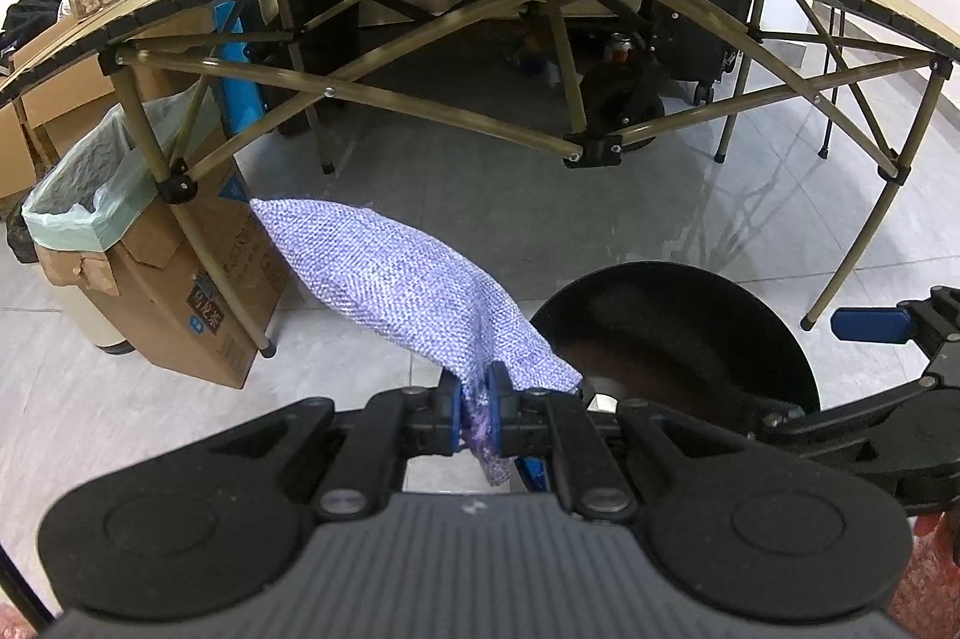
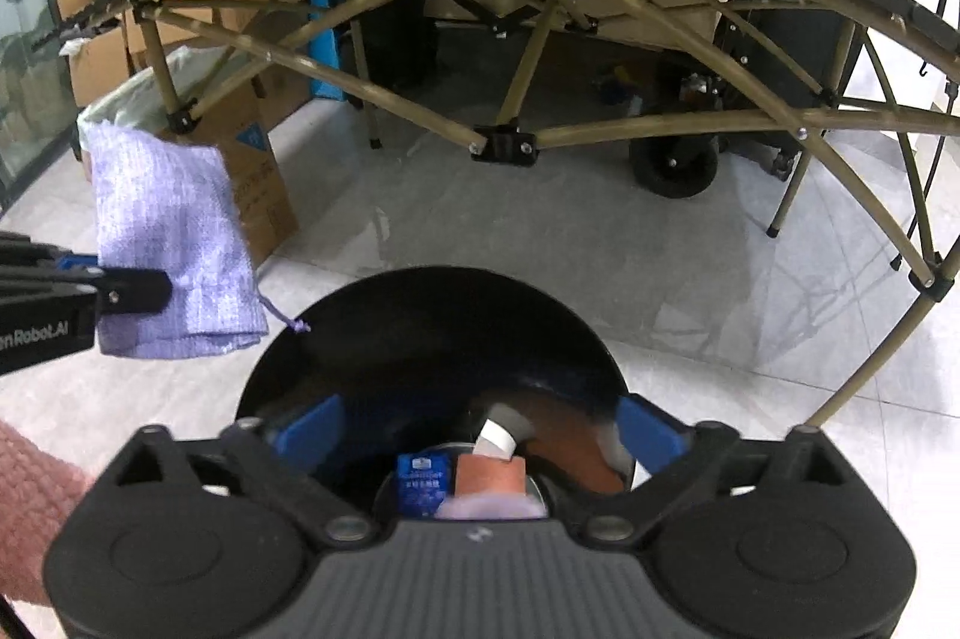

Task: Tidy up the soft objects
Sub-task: 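Open the right gripper to drop the pink headband into the bin, then open the left gripper to drop the lavender sachet into the bin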

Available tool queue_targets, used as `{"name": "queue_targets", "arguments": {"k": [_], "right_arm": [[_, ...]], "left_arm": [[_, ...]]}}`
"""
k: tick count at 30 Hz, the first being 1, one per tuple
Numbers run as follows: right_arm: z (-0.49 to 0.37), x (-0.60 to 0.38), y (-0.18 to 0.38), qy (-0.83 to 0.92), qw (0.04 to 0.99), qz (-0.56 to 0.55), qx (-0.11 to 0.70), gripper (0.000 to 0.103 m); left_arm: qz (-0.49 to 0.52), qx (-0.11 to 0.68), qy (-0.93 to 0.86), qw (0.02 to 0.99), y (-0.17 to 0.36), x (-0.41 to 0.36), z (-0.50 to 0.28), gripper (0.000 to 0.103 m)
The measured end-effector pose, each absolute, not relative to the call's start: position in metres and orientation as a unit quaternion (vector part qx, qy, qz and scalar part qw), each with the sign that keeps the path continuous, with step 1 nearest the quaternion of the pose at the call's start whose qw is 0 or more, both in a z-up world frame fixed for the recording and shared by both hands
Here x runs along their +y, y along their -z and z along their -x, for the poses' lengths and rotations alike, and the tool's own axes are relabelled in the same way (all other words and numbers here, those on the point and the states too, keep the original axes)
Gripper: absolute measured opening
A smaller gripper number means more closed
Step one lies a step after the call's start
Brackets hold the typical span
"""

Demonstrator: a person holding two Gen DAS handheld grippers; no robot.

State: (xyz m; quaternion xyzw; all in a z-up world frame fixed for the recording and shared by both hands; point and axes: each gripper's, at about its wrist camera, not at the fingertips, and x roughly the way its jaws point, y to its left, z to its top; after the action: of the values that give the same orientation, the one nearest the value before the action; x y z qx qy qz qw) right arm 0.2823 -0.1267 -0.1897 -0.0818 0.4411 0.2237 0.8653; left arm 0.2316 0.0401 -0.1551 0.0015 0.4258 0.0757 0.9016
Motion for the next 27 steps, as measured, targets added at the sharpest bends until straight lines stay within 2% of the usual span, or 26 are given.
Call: {"name": "queue_targets", "arguments": {"k": [13,27], "right_arm": [[-0.281,-0.134,0.188,-0.217,0.857,0.083,0.459,0.103],[-0.272,-0.203,0.177,-0.158,0.866,0.005,0.475,0.103]], "left_arm": [[0.013,0.435,-0.065,0.898,0.155,0.038,-0.234,0.009],[-0.015,0.432,-0.005,0.902,0.151,-0.014,-0.238,0.009]]}}
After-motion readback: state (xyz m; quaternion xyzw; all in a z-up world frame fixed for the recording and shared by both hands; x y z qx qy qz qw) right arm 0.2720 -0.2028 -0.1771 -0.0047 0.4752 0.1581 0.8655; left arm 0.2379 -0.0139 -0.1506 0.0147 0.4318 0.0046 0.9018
